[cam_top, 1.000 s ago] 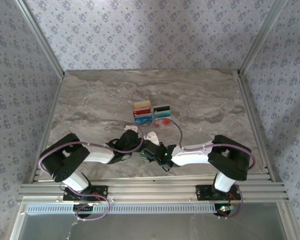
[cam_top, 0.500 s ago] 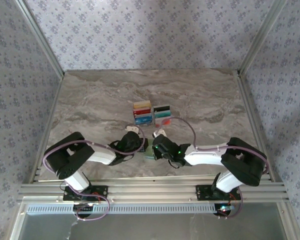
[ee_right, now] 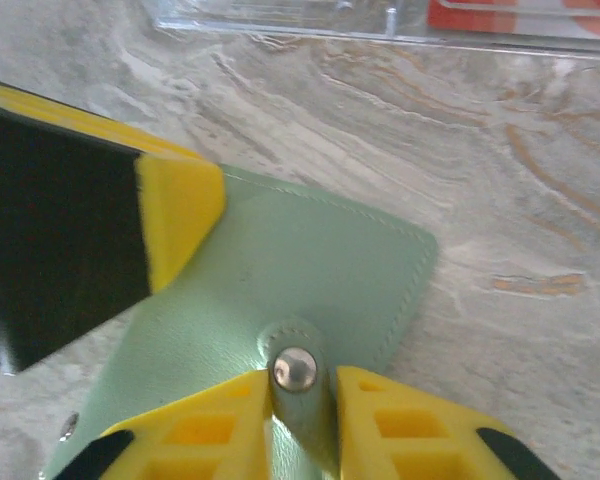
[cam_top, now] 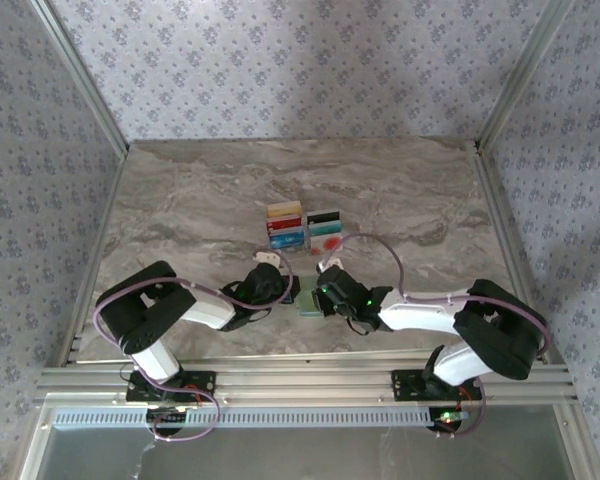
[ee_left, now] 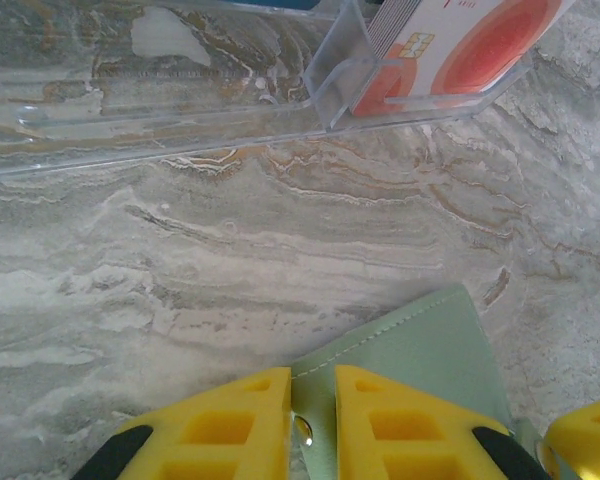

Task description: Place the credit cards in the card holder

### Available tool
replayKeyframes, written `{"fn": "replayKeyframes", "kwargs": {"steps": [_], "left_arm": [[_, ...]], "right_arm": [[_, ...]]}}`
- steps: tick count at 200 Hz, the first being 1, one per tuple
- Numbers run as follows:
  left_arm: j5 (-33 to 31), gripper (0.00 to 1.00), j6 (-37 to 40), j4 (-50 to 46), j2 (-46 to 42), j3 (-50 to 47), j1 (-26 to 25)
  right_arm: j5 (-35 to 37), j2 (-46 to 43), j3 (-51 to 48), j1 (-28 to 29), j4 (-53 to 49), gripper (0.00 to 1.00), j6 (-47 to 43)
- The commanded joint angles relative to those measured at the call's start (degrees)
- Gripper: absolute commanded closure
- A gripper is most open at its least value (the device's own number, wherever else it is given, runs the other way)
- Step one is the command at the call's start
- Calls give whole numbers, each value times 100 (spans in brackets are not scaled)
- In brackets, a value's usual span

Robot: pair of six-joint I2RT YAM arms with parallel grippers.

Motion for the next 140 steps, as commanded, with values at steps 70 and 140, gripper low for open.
{"fn": "replayKeyframes", "kwargs": {"steps": [70,140], "left_arm": [[362,83,-93,-1379,699,-141,-134],[392,83,-87,-1349,738,-123,-134]], "right_arm": [[851,385,714,336,-831,56,-173],[647,465,860,300,-798,55,-263]]}}
